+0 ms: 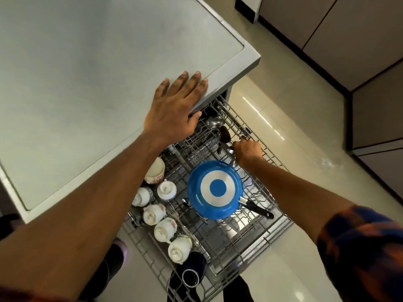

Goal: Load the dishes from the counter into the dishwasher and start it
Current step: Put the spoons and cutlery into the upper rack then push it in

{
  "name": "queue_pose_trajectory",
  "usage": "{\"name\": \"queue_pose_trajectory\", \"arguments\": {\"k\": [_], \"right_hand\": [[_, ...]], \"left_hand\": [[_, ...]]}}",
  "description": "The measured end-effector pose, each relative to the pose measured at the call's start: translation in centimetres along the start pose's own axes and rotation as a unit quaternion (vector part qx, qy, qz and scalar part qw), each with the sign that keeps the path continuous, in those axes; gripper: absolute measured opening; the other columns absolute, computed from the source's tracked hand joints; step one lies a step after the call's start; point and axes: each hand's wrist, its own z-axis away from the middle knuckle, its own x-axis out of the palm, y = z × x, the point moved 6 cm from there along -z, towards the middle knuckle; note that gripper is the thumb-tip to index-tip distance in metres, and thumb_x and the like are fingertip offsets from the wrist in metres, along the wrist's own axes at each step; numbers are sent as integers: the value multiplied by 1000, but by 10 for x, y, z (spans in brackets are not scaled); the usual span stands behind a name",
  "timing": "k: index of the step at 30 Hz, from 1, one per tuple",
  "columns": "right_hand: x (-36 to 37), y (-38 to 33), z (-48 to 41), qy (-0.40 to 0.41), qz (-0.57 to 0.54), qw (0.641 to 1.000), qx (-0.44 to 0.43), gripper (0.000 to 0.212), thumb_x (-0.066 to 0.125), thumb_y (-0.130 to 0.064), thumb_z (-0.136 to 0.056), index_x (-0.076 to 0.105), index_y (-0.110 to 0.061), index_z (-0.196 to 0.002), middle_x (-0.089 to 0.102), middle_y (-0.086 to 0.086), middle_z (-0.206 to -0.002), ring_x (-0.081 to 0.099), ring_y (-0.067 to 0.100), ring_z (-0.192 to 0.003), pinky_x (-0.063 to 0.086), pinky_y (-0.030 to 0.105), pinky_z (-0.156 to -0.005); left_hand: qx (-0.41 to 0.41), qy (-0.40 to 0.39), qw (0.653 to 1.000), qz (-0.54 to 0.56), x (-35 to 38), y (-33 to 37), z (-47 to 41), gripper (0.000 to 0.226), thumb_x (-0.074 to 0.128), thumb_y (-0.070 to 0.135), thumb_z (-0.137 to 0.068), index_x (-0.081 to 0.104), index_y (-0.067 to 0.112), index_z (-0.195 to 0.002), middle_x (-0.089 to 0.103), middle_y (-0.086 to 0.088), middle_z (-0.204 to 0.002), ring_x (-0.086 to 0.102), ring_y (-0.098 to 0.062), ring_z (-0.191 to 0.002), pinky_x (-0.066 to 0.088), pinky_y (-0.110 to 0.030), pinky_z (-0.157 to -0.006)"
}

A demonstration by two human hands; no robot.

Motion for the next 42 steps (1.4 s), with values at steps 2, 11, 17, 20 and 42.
{"name": "queue_pose_trajectory", "arguments": {"k": [2,11,17,20,42], "right_hand": [[8,0,-3,-2,-23,1000,17,16,54,-24,-103,63,-13,-99,53,-1,-70,51,12,-58,52,28,-57],[17,-4,-8,-20,-74,995,57,11,57,-24,-99,54,-15,-93,51,-2,-72,44,11,-59,40,25,-50],[20,6,11,39,-131,990,45,15,57,-24,-98,51,-14,-108,51,-1,-75,45,13,-60,36,27,-47],[22,12,21,61,-155,985,36,19,57,-26,-99,54,-14,-114,55,-1,-80,53,15,-64,48,28,-51],[16,-5,158,130,-373,865,308,30,63,-51,-81,75,-31,-99,75,-9,-96,69,15,-83,62,38,-75]], "left_hand": [[-1,4,1000,0,1,0,1,78,52,45,-95,12,28,-160,14,3,-167,13,-21,-154,16,-51,-122],[-3,8,1000,4,0,-1,1,78,52,45,-94,14,28,-160,16,2,-167,14,-21,-154,16,-50,-123],[-1,7,1000,13,0,-1,1,79,55,43,-94,14,27,-159,16,2,-167,15,-21,-153,16,-51,-122],[0,10,1000,13,0,-2,1,79,56,42,-93,15,27,-159,17,1,-167,15,-22,-153,17,-51,-122],[20,-1,997,72,-6,0,-1,67,51,37,-97,23,23,-156,20,-4,-165,16,-27,-153,13,-54,-122]]}}
